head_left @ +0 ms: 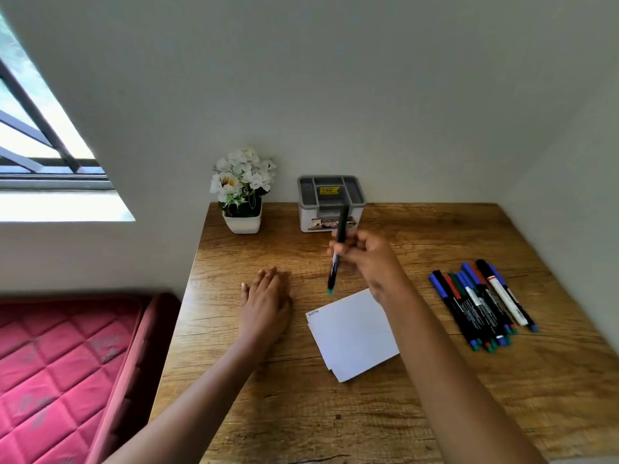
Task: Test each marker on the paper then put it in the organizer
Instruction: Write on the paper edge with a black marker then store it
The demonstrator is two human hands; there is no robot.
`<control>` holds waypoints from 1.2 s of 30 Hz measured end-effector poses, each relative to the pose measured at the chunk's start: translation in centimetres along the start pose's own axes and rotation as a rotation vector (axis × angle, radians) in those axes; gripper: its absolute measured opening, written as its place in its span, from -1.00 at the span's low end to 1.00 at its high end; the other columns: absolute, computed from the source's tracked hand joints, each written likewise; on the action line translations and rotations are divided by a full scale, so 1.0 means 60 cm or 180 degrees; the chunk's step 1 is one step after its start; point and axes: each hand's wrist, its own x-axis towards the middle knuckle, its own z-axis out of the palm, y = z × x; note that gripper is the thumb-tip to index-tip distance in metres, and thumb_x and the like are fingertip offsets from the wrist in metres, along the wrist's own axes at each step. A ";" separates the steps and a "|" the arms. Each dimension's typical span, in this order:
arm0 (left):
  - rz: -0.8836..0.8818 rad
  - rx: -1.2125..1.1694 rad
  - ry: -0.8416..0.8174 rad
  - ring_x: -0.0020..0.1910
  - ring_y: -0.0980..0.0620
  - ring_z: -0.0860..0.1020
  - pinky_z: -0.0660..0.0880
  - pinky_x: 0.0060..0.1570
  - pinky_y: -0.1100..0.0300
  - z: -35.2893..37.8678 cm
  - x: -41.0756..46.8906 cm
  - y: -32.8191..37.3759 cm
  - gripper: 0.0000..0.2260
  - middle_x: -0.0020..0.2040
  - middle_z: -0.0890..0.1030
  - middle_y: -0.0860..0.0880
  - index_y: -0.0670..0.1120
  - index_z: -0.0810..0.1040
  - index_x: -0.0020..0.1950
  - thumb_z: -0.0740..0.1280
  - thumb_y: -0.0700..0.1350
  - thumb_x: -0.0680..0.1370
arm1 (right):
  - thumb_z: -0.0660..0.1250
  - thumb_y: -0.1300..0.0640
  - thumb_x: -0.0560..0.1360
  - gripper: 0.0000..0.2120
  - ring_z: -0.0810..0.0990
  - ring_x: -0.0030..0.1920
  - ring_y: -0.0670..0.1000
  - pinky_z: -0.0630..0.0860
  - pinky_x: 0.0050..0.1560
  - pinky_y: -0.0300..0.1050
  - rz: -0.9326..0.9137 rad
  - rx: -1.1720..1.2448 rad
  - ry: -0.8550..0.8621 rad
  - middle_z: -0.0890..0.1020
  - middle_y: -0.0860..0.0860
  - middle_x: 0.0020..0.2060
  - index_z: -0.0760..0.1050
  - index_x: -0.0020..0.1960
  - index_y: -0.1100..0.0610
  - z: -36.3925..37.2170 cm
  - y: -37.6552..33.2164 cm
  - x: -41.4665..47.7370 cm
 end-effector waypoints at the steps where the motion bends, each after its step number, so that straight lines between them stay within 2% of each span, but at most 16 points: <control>1: 0.0044 0.0231 -0.0024 0.53 0.05 -0.07 -0.21 0.47 -0.02 0.007 0.000 -0.002 -0.57 0.55 0.13 0.03 0.09 0.22 0.50 0.09 0.10 0.63 | 0.33 0.35 0.48 -0.83 0.65 -0.06 -0.04 0.62 -0.08 -0.19 -0.0150 0.0006 0.0091 0.64 0.04 -0.08 0.53 0.01 0.13 0.002 -0.011 0.018; 4: 0.0089 0.0542 -0.0012 0.53 0.04 -0.12 -0.23 0.47 -0.03 0.017 -0.001 -0.003 -0.56 0.56 0.06 0.02 0.12 0.14 0.52 -0.03 0.14 0.64 | 0.37 0.30 0.46 -0.87 0.65 -0.07 -0.05 0.60 -0.11 -0.21 -0.0639 -0.0184 0.0460 0.65 0.02 -0.10 0.53 -0.02 0.15 0.010 -0.047 0.091; 6: 0.0093 0.0617 0.0003 0.54 0.03 -0.11 -0.22 0.47 -0.04 0.019 -0.001 -0.002 -0.50 0.56 0.06 0.01 0.12 0.13 0.53 -0.12 0.17 0.60 | 0.40 0.27 0.45 -0.87 0.66 -0.08 0.00 0.61 -0.11 -0.12 -0.0952 -0.0465 0.0654 0.65 0.03 -0.12 0.52 -0.03 0.17 0.019 -0.064 0.148; 8: 0.0096 0.0729 -0.0003 0.54 0.02 -0.10 -0.22 0.47 -0.05 0.019 -0.001 0.000 -0.44 0.56 0.07 0.01 0.11 0.11 0.53 -0.19 0.19 0.54 | 0.44 0.24 0.43 -0.85 0.66 -0.05 0.04 0.61 0.01 -0.01 -0.1156 -0.0874 0.0781 0.67 0.05 -0.11 0.53 -0.03 0.16 0.032 -0.074 0.198; 10: 0.0080 0.0831 -0.0027 0.53 0.02 -0.10 -0.21 0.47 -0.05 0.020 -0.001 0.000 -0.43 0.56 0.06 0.01 0.11 0.09 0.54 -0.20 0.19 0.53 | 0.45 0.22 0.42 -0.82 0.65 -0.01 0.05 0.57 0.08 -0.04 -0.1307 -0.1427 0.0824 0.68 0.10 -0.05 0.56 0.00 0.20 0.047 -0.077 0.235; 14: 0.0078 0.0874 -0.0034 0.53 0.01 -0.10 -0.22 0.47 -0.05 0.020 -0.001 0.003 -0.41 0.56 0.06 0.01 0.10 0.08 0.54 -0.23 0.20 0.52 | 0.46 0.23 0.40 -0.81 0.62 0.00 0.08 0.50 -0.06 -0.15 -0.1186 -0.2055 0.0609 0.67 0.15 -0.03 0.58 -0.01 0.25 0.070 -0.057 0.284; 18: 0.0036 0.0873 -0.0035 0.53 0.01 -0.10 -0.21 0.47 -0.06 0.019 0.000 0.007 -0.52 0.56 0.05 0.01 0.09 0.07 0.54 -0.09 0.13 0.61 | 0.47 0.27 0.37 -0.86 0.63 0.00 0.13 0.57 0.05 0.02 -0.1092 -0.2328 0.0629 0.68 0.17 -0.06 0.60 -0.08 0.21 0.075 -0.034 0.314; 25: 0.0071 0.0766 -0.0010 0.53 0.01 -0.08 -0.20 0.47 -0.07 0.018 0.000 0.006 -0.54 0.56 0.06 0.01 0.09 0.11 0.54 0.00 0.10 0.63 | 0.33 0.27 0.49 -0.90 0.64 -0.08 -0.01 0.60 0.01 -0.03 -0.1316 -0.1945 0.0753 0.68 0.09 -0.12 0.57 -0.01 0.19 0.052 -0.004 0.224; 28: 0.0114 0.0689 -0.0005 0.53 0.04 -0.09 -0.21 0.47 -0.05 0.018 -0.002 0.001 -0.47 0.56 0.08 0.03 0.11 0.17 0.52 -0.11 0.21 0.57 | 0.36 0.19 0.50 -0.91 0.60 -0.10 -0.08 0.57 -0.08 -0.16 -0.1568 -0.2108 0.1022 0.67 0.03 -0.11 0.58 -0.01 0.14 0.020 0.034 0.138; 31: 0.0218 0.0328 -0.0006 0.53 0.04 -0.08 -0.24 0.46 -0.03 0.013 -0.005 -0.003 -0.30 0.54 0.14 0.06 0.12 0.30 0.47 -0.21 0.37 0.46 | 0.40 0.17 0.47 -0.90 0.62 -0.11 -0.05 0.61 -0.14 -0.11 -0.1452 -0.2118 0.1281 0.68 0.01 -0.12 0.59 -0.02 0.10 -0.020 0.084 0.065; 33: 0.0370 0.0380 -0.0173 0.53 0.03 -0.14 -0.30 0.45 -0.03 0.009 -0.008 -0.004 -0.18 0.55 0.09 0.07 0.11 0.25 0.49 -0.23 0.49 0.39 | 0.40 0.15 0.47 -0.91 0.61 -0.11 -0.06 0.61 -0.15 -0.11 -0.1234 -0.2234 0.1402 0.68 0.00 -0.13 0.59 -0.02 0.10 -0.049 0.114 0.030; 36: 0.0568 0.0581 -0.0415 0.51 0.02 -0.25 -0.39 0.41 -0.01 0.004 -0.022 -0.001 -0.09 0.56 -0.07 0.08 0.12 0.03 0.55 -0.17 0.58 0.31 | 0.39 0.13 0.47 -0.92 0.59 -0.06 0.00 0.58 -0.19 -0.08 -0.1036 -0.2799 0.1691 0.67 -0.03 -0.11 0.58 -0.03 0.07 -0.096 0.143 -0.009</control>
